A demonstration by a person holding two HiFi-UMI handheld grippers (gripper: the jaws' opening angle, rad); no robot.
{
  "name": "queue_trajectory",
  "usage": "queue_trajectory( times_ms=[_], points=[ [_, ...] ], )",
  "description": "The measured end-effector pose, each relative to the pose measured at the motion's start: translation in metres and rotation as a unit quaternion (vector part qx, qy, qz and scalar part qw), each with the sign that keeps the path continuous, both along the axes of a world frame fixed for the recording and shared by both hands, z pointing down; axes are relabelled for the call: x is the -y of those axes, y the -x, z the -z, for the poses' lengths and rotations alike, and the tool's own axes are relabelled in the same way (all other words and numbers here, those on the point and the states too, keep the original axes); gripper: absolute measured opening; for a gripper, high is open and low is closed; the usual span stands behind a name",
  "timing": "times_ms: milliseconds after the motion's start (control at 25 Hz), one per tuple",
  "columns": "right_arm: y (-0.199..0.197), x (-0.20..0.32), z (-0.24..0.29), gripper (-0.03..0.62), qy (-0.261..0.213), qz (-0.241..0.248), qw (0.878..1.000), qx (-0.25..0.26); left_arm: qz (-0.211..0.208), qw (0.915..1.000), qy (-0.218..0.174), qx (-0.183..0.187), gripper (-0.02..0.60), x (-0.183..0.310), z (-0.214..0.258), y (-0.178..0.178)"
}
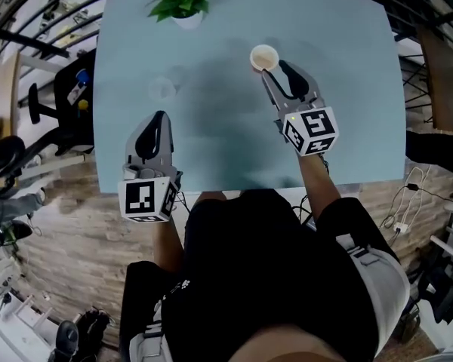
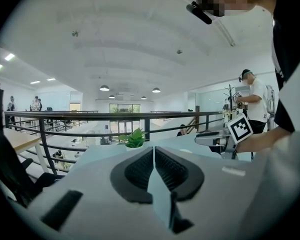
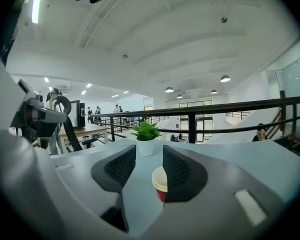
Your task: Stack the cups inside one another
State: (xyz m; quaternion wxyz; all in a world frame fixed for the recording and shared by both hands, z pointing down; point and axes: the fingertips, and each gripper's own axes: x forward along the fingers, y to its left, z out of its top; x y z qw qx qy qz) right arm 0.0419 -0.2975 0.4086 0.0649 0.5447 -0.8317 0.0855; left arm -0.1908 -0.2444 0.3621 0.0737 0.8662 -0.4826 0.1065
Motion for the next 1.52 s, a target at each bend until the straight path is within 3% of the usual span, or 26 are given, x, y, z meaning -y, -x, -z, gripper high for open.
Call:
queue_trajectory(
  times_ms=[560, 880, 1120, 1520],
  points=[
    [0.004, -0.055, 0.029, 0.048, -0.013, -0.064, 0.998, -0.001, -0.102, 0.9937, -0.009, -0.045, -0.005, 0.018, 0.013, -0.028],
    [0.022, -0.072, 0.033, 0.043, -0.01, -0.081, 0.997, -0.002, -0.137, 0.989, -0.007, -0.054, -0.005, 0.02, 0.011, -0.026],
    [0.059, -0.066, 0.029, 0.051, -0.01, -0.06, 0.998, -0.001, -0.13, 0.9898, -0.008, -0.057, -0.005, 0.022, 0.01, 0.005],
    [0.15, -0.029, 0.012, 0.113, -0.005, 0.012, 1.0, 0.016, -0.082, 0.9959, -0.007, -0.038, -0.005, 0.03, 0.003, 0.084]
  ],
)
